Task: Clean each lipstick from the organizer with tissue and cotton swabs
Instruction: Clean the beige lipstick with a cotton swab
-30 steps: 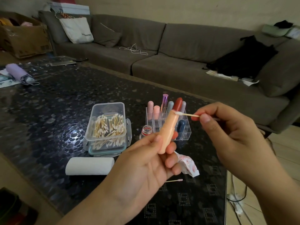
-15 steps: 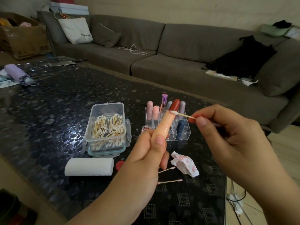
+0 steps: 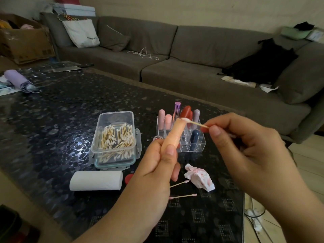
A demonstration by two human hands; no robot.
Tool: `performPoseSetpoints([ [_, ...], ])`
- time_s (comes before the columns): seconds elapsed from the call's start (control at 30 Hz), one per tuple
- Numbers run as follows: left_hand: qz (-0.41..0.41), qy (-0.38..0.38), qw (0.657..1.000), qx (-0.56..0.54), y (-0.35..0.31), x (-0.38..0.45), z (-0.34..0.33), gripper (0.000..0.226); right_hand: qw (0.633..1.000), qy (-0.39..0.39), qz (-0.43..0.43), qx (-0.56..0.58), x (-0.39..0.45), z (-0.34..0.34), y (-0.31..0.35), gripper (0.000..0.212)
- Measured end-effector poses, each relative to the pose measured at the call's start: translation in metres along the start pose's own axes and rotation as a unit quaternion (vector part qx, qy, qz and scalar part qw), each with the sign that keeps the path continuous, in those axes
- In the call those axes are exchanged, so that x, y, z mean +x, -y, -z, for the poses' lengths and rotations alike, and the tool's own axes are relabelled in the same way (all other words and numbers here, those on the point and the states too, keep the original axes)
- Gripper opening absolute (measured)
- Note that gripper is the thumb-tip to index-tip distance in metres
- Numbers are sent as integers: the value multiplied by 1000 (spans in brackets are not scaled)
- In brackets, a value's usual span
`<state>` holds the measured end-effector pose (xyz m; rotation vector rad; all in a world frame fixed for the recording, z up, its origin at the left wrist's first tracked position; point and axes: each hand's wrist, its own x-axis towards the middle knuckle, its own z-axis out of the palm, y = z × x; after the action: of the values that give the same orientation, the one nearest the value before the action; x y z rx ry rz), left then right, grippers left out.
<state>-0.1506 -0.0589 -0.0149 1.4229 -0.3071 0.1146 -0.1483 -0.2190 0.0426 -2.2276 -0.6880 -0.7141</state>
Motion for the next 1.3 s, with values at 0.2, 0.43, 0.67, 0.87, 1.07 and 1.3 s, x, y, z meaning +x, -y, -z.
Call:
performPoseSetpoints([
  [0.2,1,-2,1000,1,-3,1,-2,20,1000,24,0,2,0,-5,-1,18],
  [0.43,37,-4,999,13,-1,-5,0,38,1000,-12,-8,4,1,-2,3,17],
  [0.67,33,-12,999,13,-2,-6,-1,34,1000,2,-25,16,1,-3,2,17],
  [0.87,32,-32,999,-4,-4,-4,0,29,999,3,-33,22,-1,-1,0,20],
  [1.07,30,-23,999,1,-2,-6,-1,38,998,3,-41,57,2,-3,4,13],
  [1.3,-15,-15,1000,21,-4,0,-2,24,994,35,-74,69,2,-4,3,17],
])
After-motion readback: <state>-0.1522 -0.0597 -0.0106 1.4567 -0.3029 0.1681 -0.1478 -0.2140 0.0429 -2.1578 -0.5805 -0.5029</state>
